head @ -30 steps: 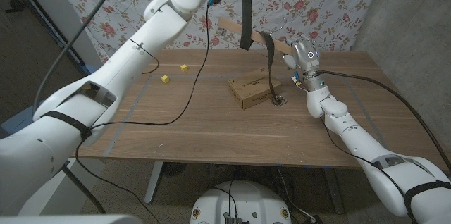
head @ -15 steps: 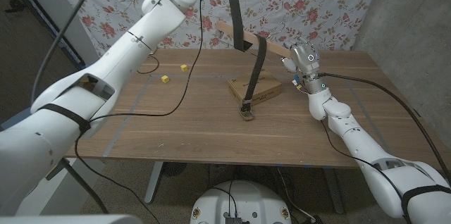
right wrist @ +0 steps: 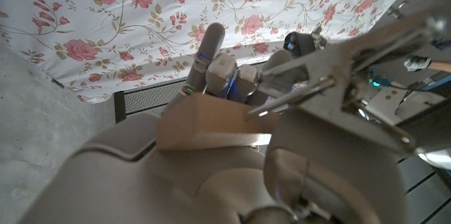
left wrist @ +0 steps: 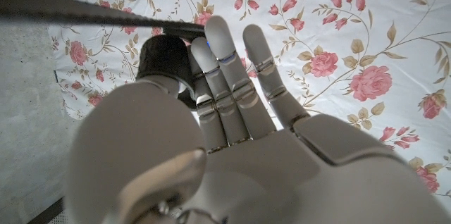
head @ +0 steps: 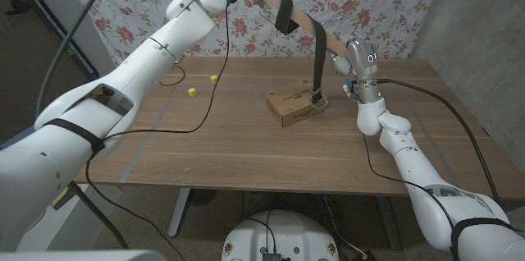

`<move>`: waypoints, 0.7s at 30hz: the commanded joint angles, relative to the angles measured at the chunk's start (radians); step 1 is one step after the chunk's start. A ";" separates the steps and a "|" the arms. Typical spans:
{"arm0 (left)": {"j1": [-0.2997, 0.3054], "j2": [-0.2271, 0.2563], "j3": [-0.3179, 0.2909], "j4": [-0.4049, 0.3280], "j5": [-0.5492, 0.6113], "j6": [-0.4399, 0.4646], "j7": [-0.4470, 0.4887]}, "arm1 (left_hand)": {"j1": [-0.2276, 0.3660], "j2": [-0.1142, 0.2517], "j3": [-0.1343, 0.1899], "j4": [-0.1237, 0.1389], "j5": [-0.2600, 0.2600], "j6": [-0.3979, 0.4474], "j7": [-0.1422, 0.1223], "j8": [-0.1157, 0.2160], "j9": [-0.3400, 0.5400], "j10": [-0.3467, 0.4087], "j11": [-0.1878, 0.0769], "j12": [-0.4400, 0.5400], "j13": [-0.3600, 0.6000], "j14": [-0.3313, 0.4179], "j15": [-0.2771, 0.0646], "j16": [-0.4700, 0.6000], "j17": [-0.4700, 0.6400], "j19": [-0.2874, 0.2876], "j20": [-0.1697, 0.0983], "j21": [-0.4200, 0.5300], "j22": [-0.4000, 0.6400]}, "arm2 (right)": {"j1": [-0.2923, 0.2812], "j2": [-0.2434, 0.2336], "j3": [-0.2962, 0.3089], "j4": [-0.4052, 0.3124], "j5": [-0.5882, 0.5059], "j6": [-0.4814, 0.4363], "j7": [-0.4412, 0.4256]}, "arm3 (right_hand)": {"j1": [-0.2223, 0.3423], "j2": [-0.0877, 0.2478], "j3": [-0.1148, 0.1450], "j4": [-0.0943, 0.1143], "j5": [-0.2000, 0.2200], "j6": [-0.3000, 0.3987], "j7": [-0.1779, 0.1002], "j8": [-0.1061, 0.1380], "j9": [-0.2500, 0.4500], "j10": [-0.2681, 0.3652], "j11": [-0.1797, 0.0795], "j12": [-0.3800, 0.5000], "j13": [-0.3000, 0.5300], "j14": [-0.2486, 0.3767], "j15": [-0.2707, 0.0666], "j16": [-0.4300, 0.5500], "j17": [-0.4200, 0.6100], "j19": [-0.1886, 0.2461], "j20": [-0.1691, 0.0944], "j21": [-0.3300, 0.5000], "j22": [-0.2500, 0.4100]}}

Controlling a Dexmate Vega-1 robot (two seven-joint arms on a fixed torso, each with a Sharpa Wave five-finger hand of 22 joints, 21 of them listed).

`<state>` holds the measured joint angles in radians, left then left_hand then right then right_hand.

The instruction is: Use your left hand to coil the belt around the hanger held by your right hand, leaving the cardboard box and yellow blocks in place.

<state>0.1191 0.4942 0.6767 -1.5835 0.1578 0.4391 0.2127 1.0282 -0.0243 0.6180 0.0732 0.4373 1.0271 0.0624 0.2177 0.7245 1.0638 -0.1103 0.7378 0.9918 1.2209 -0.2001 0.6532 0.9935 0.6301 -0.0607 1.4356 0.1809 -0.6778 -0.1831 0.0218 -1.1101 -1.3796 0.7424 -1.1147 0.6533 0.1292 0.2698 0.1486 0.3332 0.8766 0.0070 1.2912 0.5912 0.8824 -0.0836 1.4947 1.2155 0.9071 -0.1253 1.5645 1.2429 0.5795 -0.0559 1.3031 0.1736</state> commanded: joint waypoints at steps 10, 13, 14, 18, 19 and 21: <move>0.091 0.068 0.042 -0.001 0.001 0.000 -0.084 | 0.020 0.003 0.021 -0.004 0.008 0.048 0.044 -0.004 0.008 0.015 -0.014 -0.009 0.005 0.004 0.002 -0.010 0.011 -0.004 -0.053 0.005 0.001 | 0.119 -0.061 -0.133 0.110 0.526 -0.039 0.147 | -0.005 0.018 0.000 0.003 0.013 -0.003 0.006 0.011 0.012 0.003 0.001 0.017 -0.002 0.009 -0.085 0.007 0.003 0.019 -0.087 -0.018 0.008; 0.107 0.085 0.057 -0.016 0.006 -0.007 -0.114 | 0.021 0.002 0.021 -0.003 0.008 0.050 0.044 -0.006 0.006 0.014 -0.014 -0.011 0.006 0.006 0.002 -0.012 0.008 -0.005 -0.053 0.005 0.001 | 0.150 -0.073 -0.158 0.147 0.560 -0.068 0.150 | -0.004 0.019 0.000 0.002 0.013 -0.003 0.007 0.011 0.011 0.000 0.001 0.024 0.008 0.009 -0.086 0.007 0.002 0.020 -0.085 -0.019 0.009; 0.115 0.093 0.068 -0.021 0.004 -0.011 -0.137 | 0.022 0.003 0.022 -0.003 0.008 0.049 0.042 -0.006 0.007 0.013 -0.016 -0.011 0.007 0.006 -0.002 -0.013 0.008 -0.005 -0.053 0.005 0.001 | 0.172 -0.079 -0.171 0.175 0.553 -0.089 0.136 | -0.003 0.019 -0.001 0.002 0.013 -0.003 0.006 0.011 0.011 -0.001 0.001 0.025 0.009 0.009 -0.085 0.007 0.002 0.019 -0.085 -0.019 0.009; 0.131 0.106 0.090 -0.030 0.004 -0.022 -0.188 | 0.023 0.003 0.021 -0.001 0.008 0.051 0.042 -0.006 0.007 0.013 -0.015 -0.012 0.012 0.007 0.000 -0.015 0.008 -0.006 -0.053 0.005 0.001 | 0.228 -0.096 -0.214 0.251 0.546 -0.136 0.087 | -0.002 0.019 -0.002 0.001 0.014 -0.004 0.008 0.011 0.010 -0.007 0.001 0.032 0.014 0.008 -0.085 0.007 0.002 0.018 -0.083 -0.021 0.010; 0.134 0.108 0.097 -0.032 0.005 -0.026 -0.199 | 0.023 0.002 0.021 -0.001 0.008 0.050 0.042 -0.007 0.007 0.014 -0.015 -0.013 0.010 0.007 0.001 -0.015 0.010 -0.005 -0.053 0.005 0.001 | 0.243 -0.100 -0.226 0.273 0.545 -0.143 0.074 | -0.002 0.018 -0.003 0.001 0.014 -0.004 0.008 0.011 0.010 -0.006 0.001 0.029 0.007 0.008 -0.085 0.007 0.002 0.017 -0.084 -0.022 0.011; 0.140 0.110 0.107 -0.035 0.005 -0.034 -0.221 | 0.024 0.003 0.021 0.000 0.007 0.049 0.043 -0.007 0.009 0.017 -0.015 -0.017 0.005 0.007 -0.002 -0.014 0.013 -0.006 -0.053 0.005 0.001 | 0.267 -0.108 -0.250 0.303 0.526 -0.187 0.038 | -0.001 0.019 -0.003 0.001 0.015 -0.004 0.009 0.010 0.009 -0.008 0.003 0.033 0.012 0.007 -0.085 0.007 0.002 0.018 -0.083 -0.022 0.011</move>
<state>0.2052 0.5596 0.7235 -1.5858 0.1578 0.4323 0.1050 1.0322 -0.0283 0.6250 0.0802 0.4405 1.0272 0.0623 0.2069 0.7289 1.0656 -0.1088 0.7287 0.9986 1.2241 -0.1963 0.6386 1.0014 0.6266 -0.0572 1.4356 0.1809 -0.5335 -0.2455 -0.1216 -0.9598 -0.9225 0.7104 -1.0029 0.6525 0.1285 0.2709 0.1495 0.3444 0.8714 0.0126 1.2972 0.6004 0.8824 -0.0836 1.5210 1.2248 0.9071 -0.1253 1.5644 1.2428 0.5873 -0.0530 1.2853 0.1795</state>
